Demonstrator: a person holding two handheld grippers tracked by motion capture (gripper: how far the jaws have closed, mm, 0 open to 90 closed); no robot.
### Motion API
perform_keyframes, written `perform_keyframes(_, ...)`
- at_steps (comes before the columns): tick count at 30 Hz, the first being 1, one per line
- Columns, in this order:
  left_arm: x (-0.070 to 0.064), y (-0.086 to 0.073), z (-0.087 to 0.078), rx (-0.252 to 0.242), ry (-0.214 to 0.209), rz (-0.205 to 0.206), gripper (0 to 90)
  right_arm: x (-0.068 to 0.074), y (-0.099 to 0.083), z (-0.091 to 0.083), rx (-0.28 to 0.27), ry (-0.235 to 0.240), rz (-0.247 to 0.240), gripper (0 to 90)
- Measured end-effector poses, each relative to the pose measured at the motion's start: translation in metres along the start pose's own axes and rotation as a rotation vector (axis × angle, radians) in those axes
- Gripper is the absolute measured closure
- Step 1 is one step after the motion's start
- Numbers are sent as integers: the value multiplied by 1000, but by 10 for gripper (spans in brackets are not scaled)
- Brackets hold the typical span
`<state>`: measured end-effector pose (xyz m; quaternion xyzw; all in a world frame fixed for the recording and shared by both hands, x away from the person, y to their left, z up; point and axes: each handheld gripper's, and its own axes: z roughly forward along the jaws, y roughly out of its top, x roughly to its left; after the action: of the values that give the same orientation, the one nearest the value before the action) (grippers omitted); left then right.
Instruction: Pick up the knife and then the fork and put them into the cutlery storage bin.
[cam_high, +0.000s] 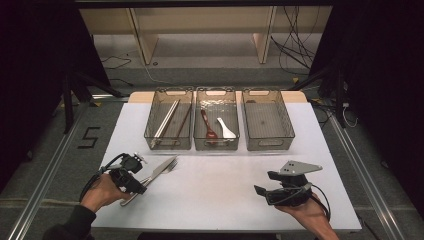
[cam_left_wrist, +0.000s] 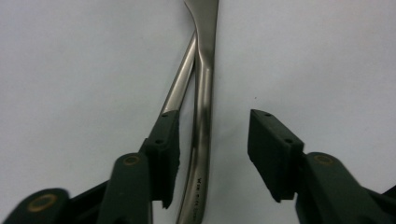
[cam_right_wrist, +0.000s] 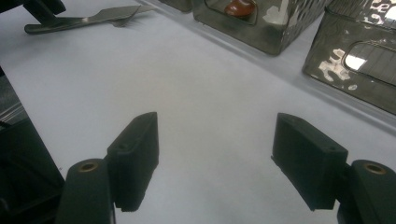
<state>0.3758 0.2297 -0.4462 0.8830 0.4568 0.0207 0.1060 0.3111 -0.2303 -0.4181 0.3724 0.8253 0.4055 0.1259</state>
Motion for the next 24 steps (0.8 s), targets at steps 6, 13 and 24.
perform_keyframes(6,0,4,8,14,-10,-10,449,0,0,0,2,-1,-1,323)
perform_keyframes(13,3,8,16,39,-24,-7,584,0,0,1,4,1,-1,323)
perform_keyframes(24,-1,11,18,65,34,78,732,1,0,2,7,3,1,324)
